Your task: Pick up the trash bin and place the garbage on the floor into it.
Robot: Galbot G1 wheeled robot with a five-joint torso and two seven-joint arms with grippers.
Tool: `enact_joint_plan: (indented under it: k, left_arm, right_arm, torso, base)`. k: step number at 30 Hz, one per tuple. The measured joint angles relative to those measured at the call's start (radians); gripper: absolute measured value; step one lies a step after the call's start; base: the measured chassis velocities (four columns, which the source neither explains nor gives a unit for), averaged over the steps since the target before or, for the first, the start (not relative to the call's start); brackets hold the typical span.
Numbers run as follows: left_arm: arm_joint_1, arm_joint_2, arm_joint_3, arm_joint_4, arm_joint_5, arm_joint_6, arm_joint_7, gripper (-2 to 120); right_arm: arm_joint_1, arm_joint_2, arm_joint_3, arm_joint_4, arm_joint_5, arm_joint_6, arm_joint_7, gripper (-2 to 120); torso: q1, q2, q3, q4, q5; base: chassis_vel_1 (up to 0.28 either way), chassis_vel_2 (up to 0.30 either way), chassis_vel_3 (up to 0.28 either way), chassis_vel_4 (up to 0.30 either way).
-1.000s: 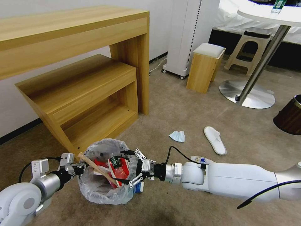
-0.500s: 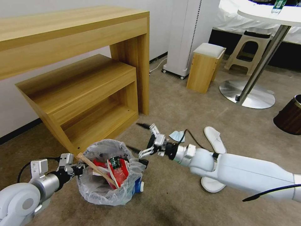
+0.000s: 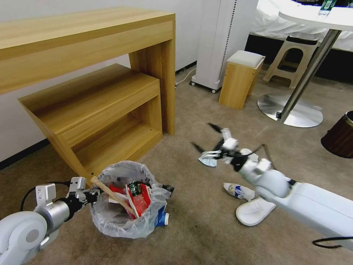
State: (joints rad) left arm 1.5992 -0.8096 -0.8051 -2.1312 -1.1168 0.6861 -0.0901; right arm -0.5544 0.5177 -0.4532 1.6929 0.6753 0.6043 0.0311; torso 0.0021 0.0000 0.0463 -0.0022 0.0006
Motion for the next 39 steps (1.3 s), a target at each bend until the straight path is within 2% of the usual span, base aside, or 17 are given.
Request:
enact_joint_plan:
  k: [2,8,17,27,30,39]
  left_arm:
    - [-0.001,0.003,-0.002,0.001,-0.001,0.0,-0.001,0]
    - [-0.001,0.004,-0.009,-0.001,-0.005,0.0,0.0,0]
    - [0.007,0.008,-0.026,-0.005,-0.005,-0.002,0.001,0]
    - [0.014,0.014,-0.065,0.012,0.01,-0.01,0.008,0]
    - [0.023,-0.011,-0.086,0.016,0.032,-0.015,0.009,0]
    - [0.047,-0.087,-0.126,0.01,0.085,-0.025,0.028,0]
  right_arm:
    - [-0.032,-0.026,0.054,-0.026,0.001,0.001,0.022,100]
    - [-0.077,-0.036,0.124,-0.071,0.012,0.007,0.048,100]
    - [-0.194,-0.046,0.221,-0.108,0.009,0.012,0.046,100]
    - [-0.379,-0.048,0.378,-0.156,-0.022,0.026,0.032,100]
    - [-0.446,-0.042,0.446,-0.185,-0.032,0.043,0.018,100]
    - [-0.532,-0.003,0.529,-0.214,-0.071,0.067,0.003,100]
  torso:
    - [0.0,0.0,0.0,0.0005,-0.0007]
    - [0.0,0.0,0.0,0.0005,-0.0003]
    - [0.0,0.0,0.0,0.0004,-0.0006]
    - [0.0,0.0,0.0,0.0005,-0.0004]
    - [0.0,0.0,0.0,0.0006,-0.0005]
    - [0.0,0.0,0.0,0.0007,-0.0005]
  base:
    - [0.0,0.0,0.0,0.0]
    - [0.0,0.0,0.0,0.0]
    - [0.0,0.0,0.0,0.0]
    - [0.0,0.0,0.0,0.0]
    - [0.0,0.0,0.0,0.0]
    - [0.0,0.0,0.0,0.0]
